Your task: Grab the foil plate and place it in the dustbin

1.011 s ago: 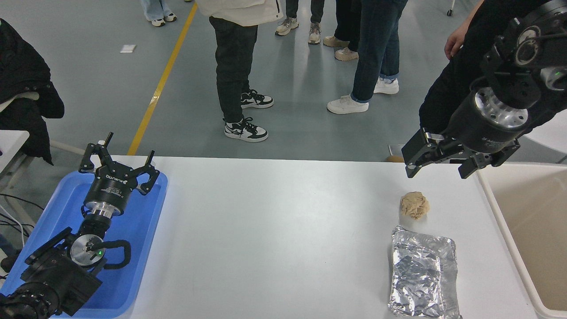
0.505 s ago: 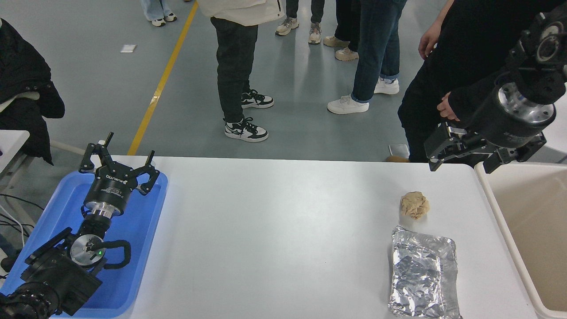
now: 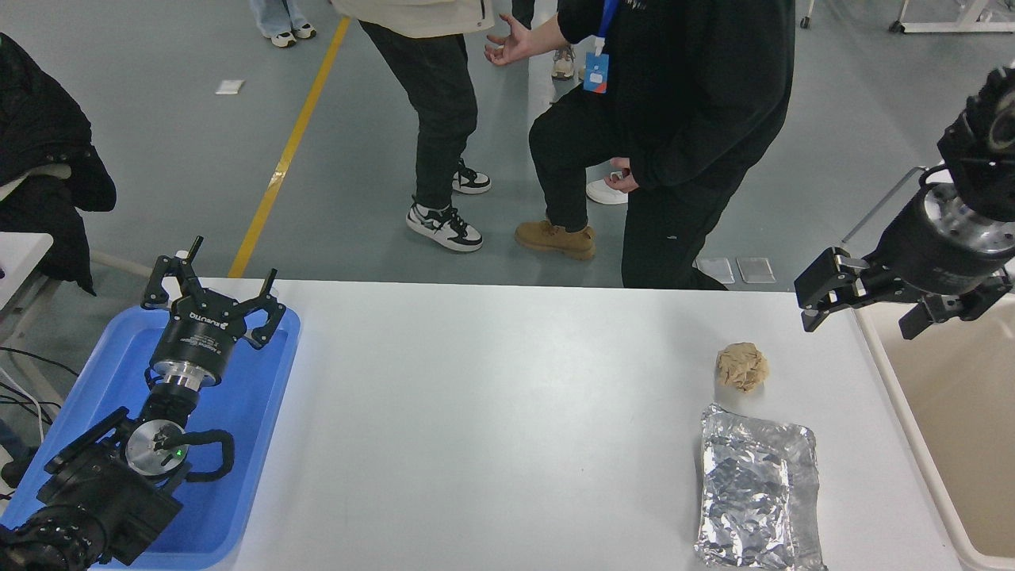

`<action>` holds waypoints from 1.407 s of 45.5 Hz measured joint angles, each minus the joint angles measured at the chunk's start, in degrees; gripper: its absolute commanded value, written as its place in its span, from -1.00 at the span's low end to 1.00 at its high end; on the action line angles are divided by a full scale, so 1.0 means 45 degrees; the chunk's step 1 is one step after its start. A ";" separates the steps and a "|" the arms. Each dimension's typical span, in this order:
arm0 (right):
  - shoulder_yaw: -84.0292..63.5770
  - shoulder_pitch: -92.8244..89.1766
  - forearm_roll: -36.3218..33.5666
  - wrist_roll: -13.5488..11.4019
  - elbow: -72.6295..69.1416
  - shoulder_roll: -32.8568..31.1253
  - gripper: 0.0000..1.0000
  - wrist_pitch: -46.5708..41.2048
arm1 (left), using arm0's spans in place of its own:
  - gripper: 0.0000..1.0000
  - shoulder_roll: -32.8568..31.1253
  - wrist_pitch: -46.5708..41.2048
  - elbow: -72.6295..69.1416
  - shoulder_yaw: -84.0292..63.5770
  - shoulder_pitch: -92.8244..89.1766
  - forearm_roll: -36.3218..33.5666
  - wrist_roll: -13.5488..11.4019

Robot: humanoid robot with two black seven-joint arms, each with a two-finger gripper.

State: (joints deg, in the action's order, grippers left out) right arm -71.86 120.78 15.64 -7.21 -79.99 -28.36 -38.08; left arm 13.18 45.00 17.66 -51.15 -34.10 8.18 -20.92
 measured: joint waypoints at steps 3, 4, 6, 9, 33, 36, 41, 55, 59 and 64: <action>-0.0008 -0.0502 0.0383 0.0002 0.0000 -0.0163 1.00 0.0512 | 1.00 0.0000 0.0000 0.0000 0.0000 0.0000 0.0000 0.0000; -0.0010 -0.0666 0.0493 0.0002 0.0000 -0.0218 1.00 0.0683 | 1.00 0.0000 0.0000 0.0000 0.0000 -0.0001 0.0000 0.0000; -0.0012 -0.1052 0.0710 -0.0001 0.0004 -0.0336 1.00 0.1073 | 1.00 0.0000 0.0000 0.0001 0.0000 -0.0001 0.0000 0.0000; -0.0009 -0.1596 0.0934 0.0002 0.0009 -0.0466 1.00 0.1624 | 1.00 0.0000 0.0000 0.0004 -0.0001 -0.0001 0.0001 0.0000; 0.0568 -0.5812 0.1477 -0.0001 0.0042 -0.0731 1.00 0.5698 | 1.00 0.0000 0.0000 0.0003 -0.0002 -0.0001 0.0002 0.0000; 0.0811 -0.6324 0.1476 0.0002 0.0042 -0.0730 1.00 0.6035 | 1.00 0.0000 0.0000 0.0003 -0.0002 0.0001 0.0001 0.0000; 0.1273 -0.6974 0.1476 0.0002 0.0051 -0.0738 1.00 0.6401 | 1.00 0.0000 0.0000 0.0005 -0.0002 0.0001 0.0000 0.0000; 0.2543 -0.8286 0.1392 0.0001 0.0123 -0.0708 1.00 0.7021 | 1.00 0.0000 0.0000 0.0006 0.0002 0.0001 0.0000 0.0000; 0.2714 -0.8649 0.1365 0.0000 0.0267 -0.0685 1.00 0.7207 | 1.00 0.0000 0.0000 0.0006 0.0002 0.0000 0.0000 0.0000; 0.2907 -0.9068 0.1345 0.0001 0.0413 -0.0656 1.00 0.7443 | 1.00 -0.0001 0.0000 0.0006 0.0002 0.0001 0.0000 0.0000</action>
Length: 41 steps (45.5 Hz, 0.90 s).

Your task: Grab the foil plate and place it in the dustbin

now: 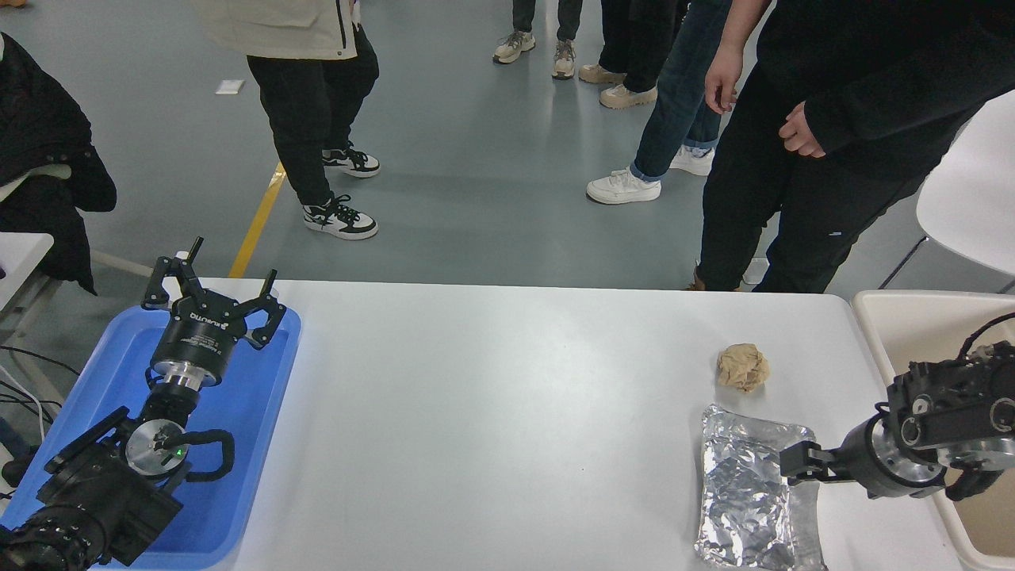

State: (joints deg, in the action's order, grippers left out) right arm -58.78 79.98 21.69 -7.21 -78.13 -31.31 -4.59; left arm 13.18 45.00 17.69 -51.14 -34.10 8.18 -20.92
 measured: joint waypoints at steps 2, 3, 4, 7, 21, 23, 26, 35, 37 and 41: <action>0.0096 -0.0177 -0.0008 -0.0003 0.0048 0.0035 1.00 0.0081 | 1.00 0.0000 0.0000 0.0000 0.0000 0.0000 0.0000 0.0000; 0.0143 -0.0247 -0.0012 -0.0001 0.0062 0.0054 1.00 0.0108 | 1.00 0.0000 0.0000 0.0000 0.0000 0.0000 0.0000 0.0000; 0.0204 -0.0324 -0.0013 -0.0003 0.0085 0.0076 1.00 0.0144 | 1.00 0.0000 0.0000 0.0000 0.0000 0.0000 0.0000 0.0000; 0.0401 -0.0579 -0.0021 0.0000 0.0183 0.0140 1.00 0.0250 | 1.00 -0.0001 0.0000 0.0000 0.0000 0.0000 0.0000 0.0000; 0.0955 -0.1774 -0.0032 -0.0002 0.0990 0.0726 0.47 0.1055 | 1.00 -0.0001 0.0000 0.0001 -0.0001 0.0000 0.0000 0.0000; 0.0987 -0.1912 -0.0033 0.0000 0.1080 0.0809 0.26 0.1215 | 1.00 -0.0001 0.0000 0.0001 -0.0001 0.0000 0.0000 0.0000; 0.1014 -0.2139 -0.0034 0.0001 0.1224 0.0971 -0.32 0.1539 | 1.00 -0.0001 0.0000 0.0001 -0.0001 0.0000 -0.0001 0.0000; 0.0805 -0.2348 0.0010 0.0001 0.1367 0.1139 -1.00 0.1953 | 1.00 -0.0001 0.0000 0.0001 -0.0001 0.0000 -0.0001 0.0000; 0.0677 -0.2353 0.0021 0.0000 0.1378 0.1163 -1.00 0.2013 | 1.00 -0.0001 0.0000 0.0001 -0.0002 0.0000 -0.0001 0.0000; 0.0441 -0.2315 0.0027 0.0000 0.1390 0.1181 -1.00 0.2083 | 1.00 -0.0002 0.0000 0.0001 -0.0002 0.0000 -0.0001 0.0000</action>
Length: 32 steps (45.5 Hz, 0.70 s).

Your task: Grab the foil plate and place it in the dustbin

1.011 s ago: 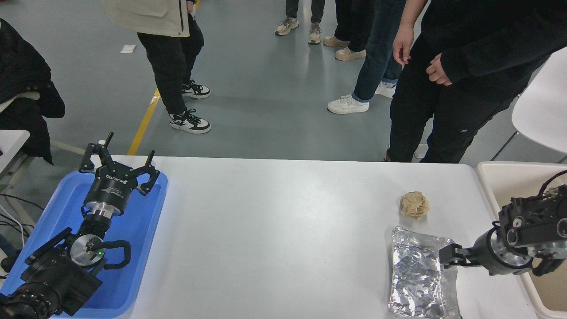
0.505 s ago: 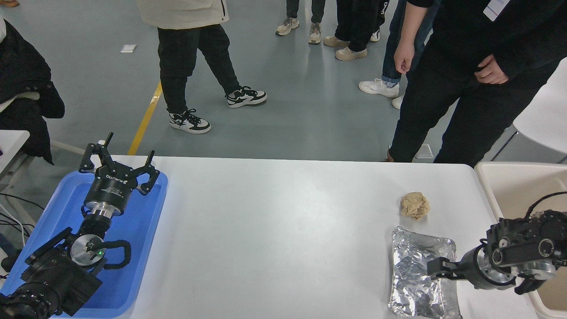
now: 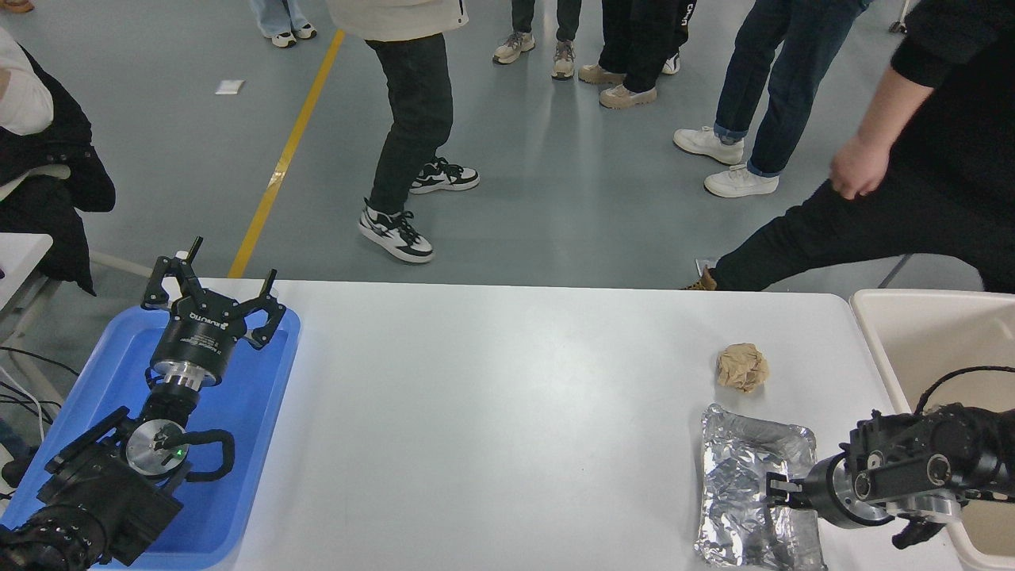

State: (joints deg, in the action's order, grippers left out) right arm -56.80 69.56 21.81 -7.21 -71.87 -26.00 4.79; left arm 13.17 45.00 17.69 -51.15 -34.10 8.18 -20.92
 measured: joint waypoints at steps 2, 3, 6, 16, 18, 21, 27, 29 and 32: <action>-0.0086 0.0059 0.0006 0.0002 0.0008 0.0000 -1.00 0.0031 | 1.00 -0.0002 0.0000 0.0000 0.0000 0.0000 0.0000 0.0000; -0.0138 0.0092 0.0010 0.0002 0.0012 -0.0003 -1.00 0.0046 | 1.00 -0.0005 0.0000 0.0001 0.0000 0.0000 -0.0001 0.0000; -0.0251 0.0182 0.0023 0.0002 0.0011 -0.0046 -1.00 0.0060 | 1.00 -0.0008 0.0000 0.0002 0.0000 0.0000 -0.0001 0.0000; -0.0515 0.0634 0.0054 0.0003 -0.0182 -0.0256 -1.00 0.0047 | 1.00 -0.0008 0.0000 0.0008 0.0000 0.0000 -0.0001 0.0003; -0.0631 0.0828 0.0065 0.0003 -0.0271 -0.0342 -1.00 0.0033 | 1.00 -0.0008 0.0000 0.0008 0.0000 0.0000 -0.0001 0.0007; -0.0774 0.1141 0.0082 0.0032 -0.0433 -0.0495 -1.00 0.0006 | 1.00 -0.0008 0.0000 0.0008 0.0000 -0.0001 0.0000 0.0013; -0.1117 0.2143 0.0123 0.0078 -0.0961 -0.1028 -1.00 -0.0260 | 1.00 -0.0008 0.0000 0.0008 -0.0001 -0.0003 0.0001 0.0015; -0.1262 0.2627 0.0130 0.0081 -0.1122 -0.1234 -1.00 -0.0475 | 1.00 -0.0008 0.0000 0.0008 -0.0003 -0.0003 0.0001 0.0015; -0.1470 0.3269 0.0125 0.0092 -0.1336 -0.1470 -1.00 -0.0831 | 1.00 -0.0006 0.0000 0.0008 -0.0003 -0.0004 0.0001 0.0014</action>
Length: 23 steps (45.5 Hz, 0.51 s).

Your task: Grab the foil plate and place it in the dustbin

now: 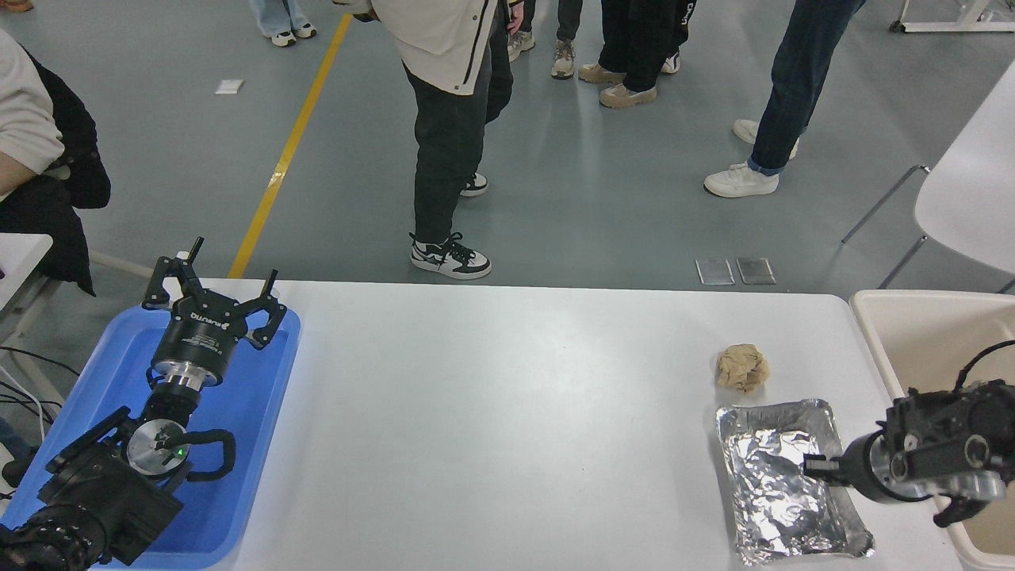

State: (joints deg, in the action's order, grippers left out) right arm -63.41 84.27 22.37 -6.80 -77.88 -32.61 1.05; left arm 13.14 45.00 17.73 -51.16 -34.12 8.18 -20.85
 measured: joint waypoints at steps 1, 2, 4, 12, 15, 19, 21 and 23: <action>-0.0096 0.0299 0.0002 0.0002 -0.0083 -0.0109 -1.00 -0.0183 | 1.00 0.0001 0.0000 0.0000 0.0000 0.0000 -0.0002 0.0000; -0.0182 0.0555 0.0005 0.0001 -0.0145 -0.0192 -1.00 -0.0331 | 1.00 0.0001 0.0000 -0.0001 0.0000 0.0000 -0.0002 0.0000; -0.0368 0.1158 0.0002 0.0005 -0.0297 -0.0368 -1.00 -0.0684 | 1.00 0.0003 0.0000 -0.0001 0.0000 0.0000 -0.0002 0.0000; -0.1211 0.3890 -0.0030 0.0005 -0.0783 -0.0877 -1.00 -0.2127 | 1.00 0.0005 0.0000 -0.0008 0.0000 0.0001 -0.0002 -0.0003; -0.1444 0.4864 -0.0067 0.0008 -0.0886 -0.0975 -1.00 -0.2710 | 1.00 0.0003 0.0000 -0.0009 0.0001 0.0002 -0.0003 -0.0010; -0.1686 0.6068 -0.0095 0.0003 -0.0971 -0.1050 -1.00 -0.3480 | 1.00 0.0002 0.0000 -0.0010 0.0002 0.0003 -0.0003 -0.0014; -0.1812 0.6652 -0.0116 -0.0019 -0.1010 -0.1065 -1.00 -0.3895 | 1.00 0.0003 0.0000 -0.0010 0.0004 0.0004 -0.0002 -0.0014; -0.1931 0.7233 -0.0124 -0.0029 -0.1029 -0.1067 -1.00 -0.4267 | 1.00 0.0003 0.0000 -0.0010 0.0004 0.0005 -0.0003 -0.0014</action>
State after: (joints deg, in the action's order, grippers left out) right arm -72.10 116.82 21.82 -6.93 -82.52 -37.41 -18.15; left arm 13.16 45.00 17.68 -51.15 -34.10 8.17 -20.92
